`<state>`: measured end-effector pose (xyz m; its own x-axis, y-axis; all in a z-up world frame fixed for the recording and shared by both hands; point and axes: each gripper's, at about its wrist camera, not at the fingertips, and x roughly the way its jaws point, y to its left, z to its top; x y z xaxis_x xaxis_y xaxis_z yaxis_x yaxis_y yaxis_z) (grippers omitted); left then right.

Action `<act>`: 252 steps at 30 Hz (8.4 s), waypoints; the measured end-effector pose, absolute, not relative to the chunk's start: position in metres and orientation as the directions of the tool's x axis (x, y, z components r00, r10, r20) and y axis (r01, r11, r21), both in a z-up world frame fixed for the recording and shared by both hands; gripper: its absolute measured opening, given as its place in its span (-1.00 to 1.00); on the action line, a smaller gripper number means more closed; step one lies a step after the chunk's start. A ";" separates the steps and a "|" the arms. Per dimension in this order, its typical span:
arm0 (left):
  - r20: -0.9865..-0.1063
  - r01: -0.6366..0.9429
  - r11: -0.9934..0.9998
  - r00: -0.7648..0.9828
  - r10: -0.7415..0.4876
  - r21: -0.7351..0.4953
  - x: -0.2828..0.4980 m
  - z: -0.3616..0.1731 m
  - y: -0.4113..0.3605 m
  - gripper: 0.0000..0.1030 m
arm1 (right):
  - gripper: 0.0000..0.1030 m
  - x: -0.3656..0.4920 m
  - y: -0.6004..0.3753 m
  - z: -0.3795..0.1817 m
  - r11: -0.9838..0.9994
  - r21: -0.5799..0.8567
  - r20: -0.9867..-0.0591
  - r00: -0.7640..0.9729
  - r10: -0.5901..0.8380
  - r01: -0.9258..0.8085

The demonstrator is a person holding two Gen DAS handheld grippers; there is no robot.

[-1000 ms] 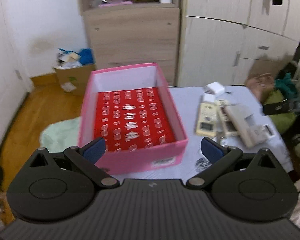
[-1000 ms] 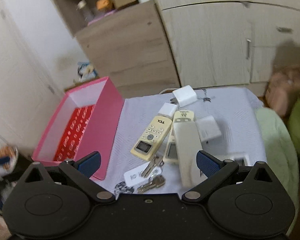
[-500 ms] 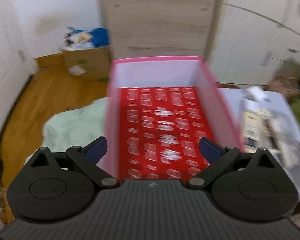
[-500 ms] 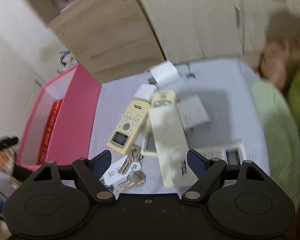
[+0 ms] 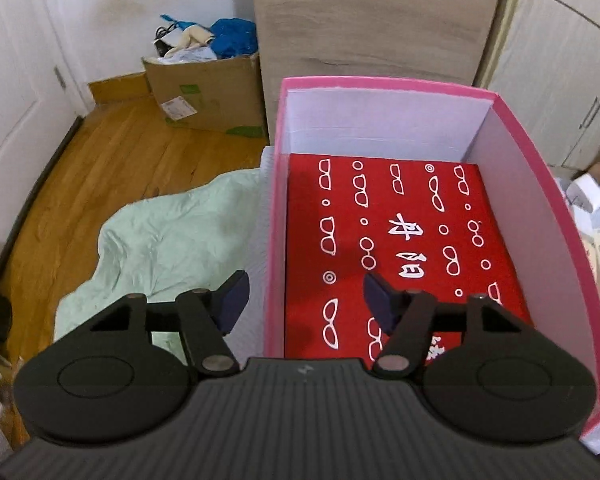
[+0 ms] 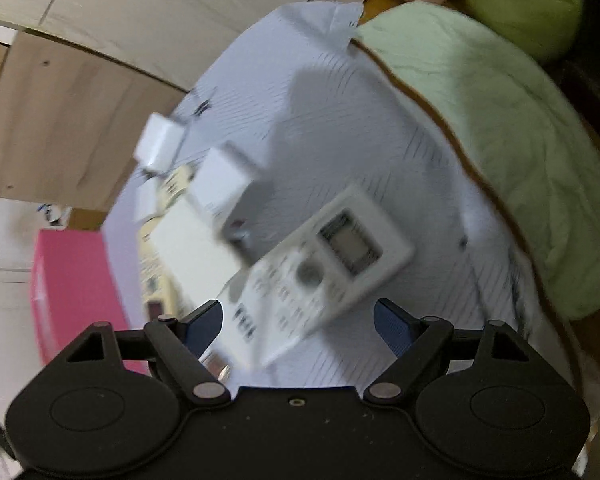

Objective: Organize rigid objects
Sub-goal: 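Grasp the pink box wall with the left tool while the right tool moves toward the remotes, then grasp the white remote with grey screen with the right tool, then carry the white remote into the pink box and open the right tool, then return the right tool to the table and grasp a cream remote, then carry the cream remote into the pink box and release it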

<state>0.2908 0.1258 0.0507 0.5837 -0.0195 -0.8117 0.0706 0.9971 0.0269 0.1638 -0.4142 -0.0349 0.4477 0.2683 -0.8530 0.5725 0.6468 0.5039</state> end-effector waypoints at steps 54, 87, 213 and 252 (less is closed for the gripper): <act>-0.834 0.117 0.985 0.524 -0.172 -0.129 0.289 0.038 0.134 -0.88 | 0.18 0.167 -0.348 0.028 0.996 0.075 -0.679 0.734 0.012 0.053; -0.861 0.039 0.973 0.459 -0.218 -0.225 0.287 0.040 0.145 -0.81 | 0.18 0.306 -0.092 0.004 0.811 0.565 -0.782 0.215 0.585 -0.150; -0.855 -0.064 0.952 0.461 -0.238 -0.299 0.292 0.036 0.158 -0.76 | -0.60 0.235 -0.309 -0.009 0.856 0.490 -0.732 0.456 0.507 -0.166; -0.859 -0.056 0.953 0.450 -0.243 -0.298 0.290 0.038 0.159 -0.77 | -0.59 0.209 -0.163 0.106 0.739 0.232 -0.473 0.591 0.654 -0.632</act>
